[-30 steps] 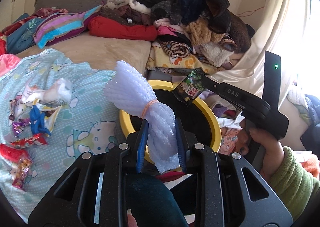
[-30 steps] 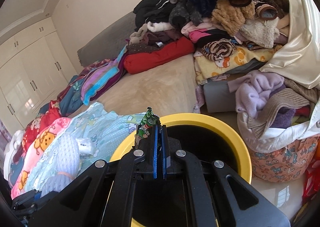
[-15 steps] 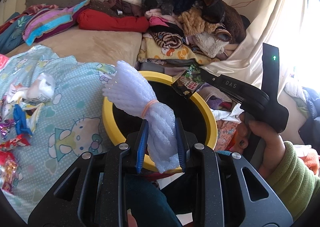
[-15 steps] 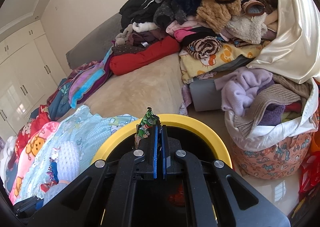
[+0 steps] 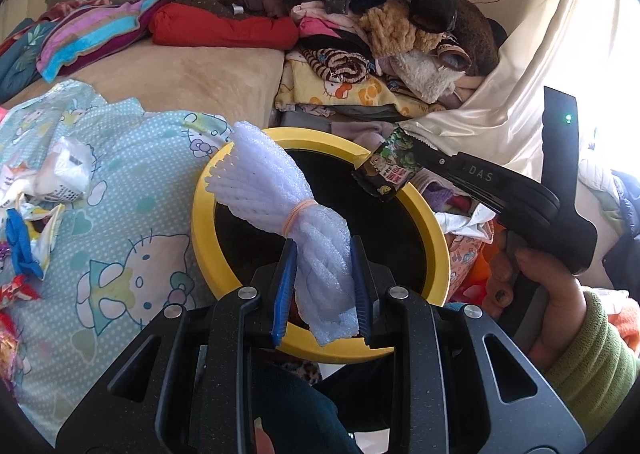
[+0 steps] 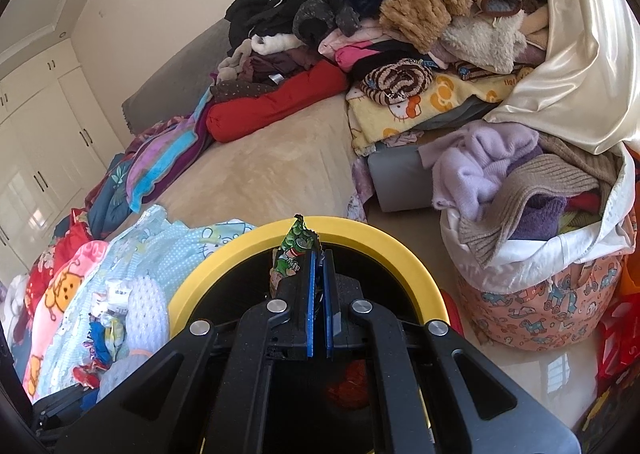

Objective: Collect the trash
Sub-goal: 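Move the mesh sleeve over the bin with the left tool while the right tool holds the wrapper there, then open the left tool over the bin while the right tool opens to drop the wrapper, then move both open tools back from the bin toward the remaining wrappers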

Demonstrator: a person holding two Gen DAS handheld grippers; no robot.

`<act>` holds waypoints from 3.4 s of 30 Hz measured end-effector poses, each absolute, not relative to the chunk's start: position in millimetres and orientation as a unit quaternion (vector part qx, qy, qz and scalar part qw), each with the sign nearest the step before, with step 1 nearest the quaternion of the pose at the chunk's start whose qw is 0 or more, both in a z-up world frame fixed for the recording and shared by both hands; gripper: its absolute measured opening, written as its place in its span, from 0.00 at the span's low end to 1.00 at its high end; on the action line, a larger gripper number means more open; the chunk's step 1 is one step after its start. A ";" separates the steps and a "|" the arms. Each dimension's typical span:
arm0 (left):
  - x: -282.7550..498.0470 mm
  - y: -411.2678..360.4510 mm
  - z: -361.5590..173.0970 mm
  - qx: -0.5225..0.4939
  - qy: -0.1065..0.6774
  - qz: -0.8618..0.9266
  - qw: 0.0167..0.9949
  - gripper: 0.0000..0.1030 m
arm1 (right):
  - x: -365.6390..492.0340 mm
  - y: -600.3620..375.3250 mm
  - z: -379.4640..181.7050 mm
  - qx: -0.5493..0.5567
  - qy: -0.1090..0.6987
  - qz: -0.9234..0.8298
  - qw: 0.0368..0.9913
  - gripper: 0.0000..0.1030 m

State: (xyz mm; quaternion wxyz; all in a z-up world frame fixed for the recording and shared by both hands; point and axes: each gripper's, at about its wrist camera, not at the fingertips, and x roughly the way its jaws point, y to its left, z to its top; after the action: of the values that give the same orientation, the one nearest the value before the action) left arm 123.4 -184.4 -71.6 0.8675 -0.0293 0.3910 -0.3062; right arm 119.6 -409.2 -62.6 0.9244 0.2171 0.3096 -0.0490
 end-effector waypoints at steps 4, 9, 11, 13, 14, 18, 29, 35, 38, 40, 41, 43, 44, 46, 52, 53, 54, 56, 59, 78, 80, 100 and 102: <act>128.5 -188.9 -76.5 -0.027 0.395 -0.307 0.865 0.20 | 121.7 -411.5 -67.3 0.219 0.317 -0.047 0.922 0.04; 133.8 -193.8 -81.7 -0.027 0.400 -0.307 0.863 0.20 | 124.8 -412.9 -71.8 0.218 0.324 -0.047 0.919 0.04; 135.5 -194.9 -83.3 -0.029 0.403 -0.306 0.862 0.20 | 126.1 -413.0 -73.8 0.218 0.327 -0.045 0.918 0.06; 137.2 -195.0 -84.3 -0.029 0.404 -0.305 0.862 0.22 | 126.5 -413.9 -75.4 0.220 0.328 -0.048 0.918 0.07; 137.9 -194.8 -84.8 -0.030 0.405 -0.305 0.861 0.23 | 126.8 -414.7 -76.2 0.221 0.328 -0.050 0.917 0.07; 138.9 -191.4 -85.4 -0.040 0.408 -0.307 0.859 0.43 | 128.3 -416.2 -80.6 0.224 0.334 -0.050 0.914 0.17; 128.2 -172.2 -69.1 -0.053 0.380 -0.288 0.877 0.86 | 126.1 -405.6 -72.2 0.208 0.320 -0.047 0.923 0.50; 125.2 -155.9 -58.5 -0.058 0.364 -0.259 0.893 0.89 | 123.7 -391.9 -61.2 0.191 0.307 -0.034 0.932 0.62; 123.1 -148.5 -53.5 -0.058 0.355 -0.246 0.900 0.89 | 122.3 -386.8 -57.0 0.187 0.303 -0.027 0.934 0.66; 121.4 -144.4 -51.0 -0.062 0.351 -0.241 0.903 0.89 | 121.0 -382.9 -53.5 0.184 0.299 -0.024 0.936 0.68; 120.8 -142.2 -49.6 -0.063 0.348 -0.238 0.905 0.89 | 120.6 -381.0 -51.9 0.183 0.298 -0.022 0.937 0.69; 119.2 -137.8 -46.5 -0.063 0.343 -0.233 0.908 0.89 | 119.4 -376.8 -48.5 0.179 0.295 -0.016 0.938 0.70; 118.7 -136.4 -45.1 -0.063 0.341 -0.230 0.909 0.89 | 118.7 -374.6 -46.7 0.177 0.293 -0.014 0.939 0.71; 117.6 -132.5 -41.7 -0.064 0.336 -0.226 0.912 0.89 | 117.4 -369.4 -42.9 0.174 0.290 -0.008 0.941 0.73; 114.5 -119.5 -32.6 -0.072 0.322 -0.211 0.920 0.89 | 114.4 -354.0 -32.3 0.161 0.283 0.010 0.945 0.75; 114.0 -116.9 -31.0 -0.072 0.319 -0.207 0.922 0.89 | 114.0 -351.5 -31.1 0.160 0.282 0.013 0.946 0.76; 113.7 -115.4 -29.6 -0.073 0.317 -0.204 0.923 0.89 | 113.8 -349.2 -30.1 0.158 0.282 0.016 0.946 0.76; 113.3 -110.0 -27.1 -0.074 0.312 -0.197 0.926 0.89 | 113.2 -344.3 -28.0 0.155 0.281 0.022 0.947 0.76; 112.6 -102.0 -24.1 -0.076 0.307 -0.188 0.930 0.89 | 111.0 -336.5 -24.1 0.151 0.278 0.034 0.948 0.78; 111.2 -35.0 -8.4 -0.093 0.273 -0.112 0.951 0.89 | 103.6 -267.6 0.2 0.107 0.266 0.141 0.948 0.81; 111.7 -27.0 -8.0 -0.096 0.271 -0.103 0.952 0.89 | 104.5 -260.5 0.1 0.103 0.269 0.148 0.946 0.81; 108.9 54.8 -12.1 -0.136 0.265 -0.029 0.954 0.89 | 121.6 -190.0 2.1 0.061 0.292 0.202 0.933 0.81; 108.7 63.6 -14.9 -0.140 0.268 -0.020 0.953 0.89 | 125.3 -182.5 1.9 0.053 0.293 0.205 0.932 0.81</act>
State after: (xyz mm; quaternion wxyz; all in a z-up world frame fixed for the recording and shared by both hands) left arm 108.7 63.6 -14.9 0.9529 -0.1402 0.2683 -0.0196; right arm 125.3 -182.5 1.9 0.9322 0.0530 0.2933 0.2054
